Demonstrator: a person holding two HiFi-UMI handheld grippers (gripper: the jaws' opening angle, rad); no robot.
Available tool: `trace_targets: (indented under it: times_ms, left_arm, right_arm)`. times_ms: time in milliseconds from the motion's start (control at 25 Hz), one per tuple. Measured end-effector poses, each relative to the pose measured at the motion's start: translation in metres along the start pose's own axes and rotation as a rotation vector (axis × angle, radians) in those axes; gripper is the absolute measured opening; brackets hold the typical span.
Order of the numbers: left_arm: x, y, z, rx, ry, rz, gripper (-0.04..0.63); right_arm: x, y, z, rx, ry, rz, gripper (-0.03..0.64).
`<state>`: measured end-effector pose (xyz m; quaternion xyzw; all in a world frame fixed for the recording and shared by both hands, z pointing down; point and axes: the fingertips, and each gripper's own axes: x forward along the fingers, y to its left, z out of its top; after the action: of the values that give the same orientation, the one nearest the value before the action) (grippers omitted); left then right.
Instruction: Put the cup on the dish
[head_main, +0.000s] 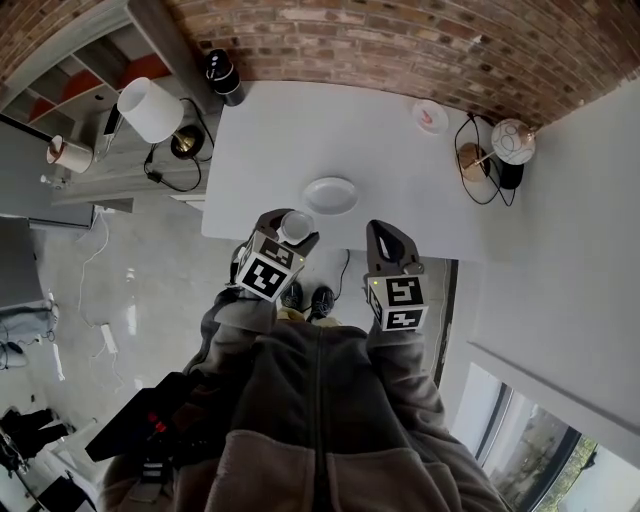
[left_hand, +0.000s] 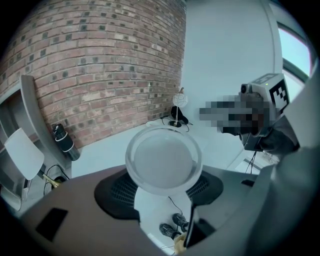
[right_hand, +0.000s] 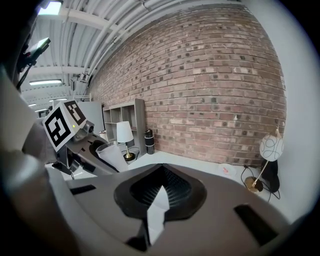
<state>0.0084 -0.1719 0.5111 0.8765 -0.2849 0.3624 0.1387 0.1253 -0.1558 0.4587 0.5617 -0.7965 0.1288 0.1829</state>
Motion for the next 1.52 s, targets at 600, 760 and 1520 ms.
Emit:
trace_targets:
  times_ms: [600, 760, 1520]
  left_arm:
    - [0.017, 0.003, -0.03, -0.009, 0.038, -0.01, 0.261]
    - [0.022, -0.003, -0.041, -0.015, 0.047, -0.017, 0.261]
    - [0.076, -0.007, -0.088, -0.047, 0.136, -0.035, 0.261]
  right_arm:
    - [0.029, 0.023, -0.068, -0.006, 0.164, 0.066, 0.0]
    - [0.033, 0.031, -0.089, 0.006, 0.204, 0.08, 0.0]
    - [0.049, 0.042, -0.165, 0.081, 0.31, 0.113, 0.0]
